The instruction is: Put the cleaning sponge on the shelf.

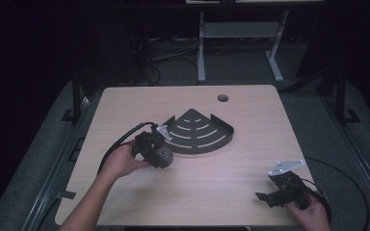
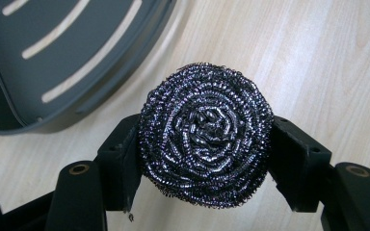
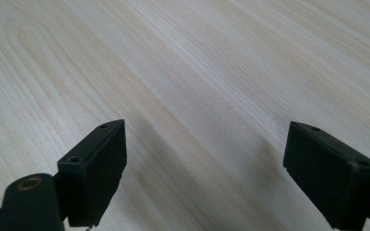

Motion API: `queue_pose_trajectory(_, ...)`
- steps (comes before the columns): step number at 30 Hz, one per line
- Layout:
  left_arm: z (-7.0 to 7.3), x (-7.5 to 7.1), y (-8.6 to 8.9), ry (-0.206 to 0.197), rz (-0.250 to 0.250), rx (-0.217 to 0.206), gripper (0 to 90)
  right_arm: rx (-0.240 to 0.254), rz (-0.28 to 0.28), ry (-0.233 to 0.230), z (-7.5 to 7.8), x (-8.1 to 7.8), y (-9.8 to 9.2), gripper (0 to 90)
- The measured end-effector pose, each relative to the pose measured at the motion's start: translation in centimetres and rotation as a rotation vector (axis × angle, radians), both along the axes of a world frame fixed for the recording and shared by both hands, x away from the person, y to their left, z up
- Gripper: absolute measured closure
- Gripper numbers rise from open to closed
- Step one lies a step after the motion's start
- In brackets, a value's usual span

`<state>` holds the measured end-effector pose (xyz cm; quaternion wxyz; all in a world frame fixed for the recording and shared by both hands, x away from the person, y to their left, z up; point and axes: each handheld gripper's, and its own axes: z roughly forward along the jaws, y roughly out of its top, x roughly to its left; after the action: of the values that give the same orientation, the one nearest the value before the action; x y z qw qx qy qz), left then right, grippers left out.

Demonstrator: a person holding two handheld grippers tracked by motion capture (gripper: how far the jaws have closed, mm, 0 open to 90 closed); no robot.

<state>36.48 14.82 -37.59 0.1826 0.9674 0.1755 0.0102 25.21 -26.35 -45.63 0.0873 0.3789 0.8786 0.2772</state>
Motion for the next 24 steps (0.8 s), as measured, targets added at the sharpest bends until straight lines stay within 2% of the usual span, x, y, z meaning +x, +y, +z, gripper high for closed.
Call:
queue_pose_trajectory(4,0.4,0.5,-0.4,-0.004,-0.01,-0.011,34.2,0.001,0.0,0.001,0.0,0.0,0.0,15.0)
queue_pose_trajectory(11,0.8,1.1,-1.0,0.012,-0.024,-0.022,34.1,-0.003,0.011,0.004,0.0,0.0,0.2,15.0)
queue_pose_trajectory(24,2.1,2.5,-2.3,-0.003,-0.047,-0.016,34.1,0.005,0.004,0.0,0.0,0.0,0.1,15.0)
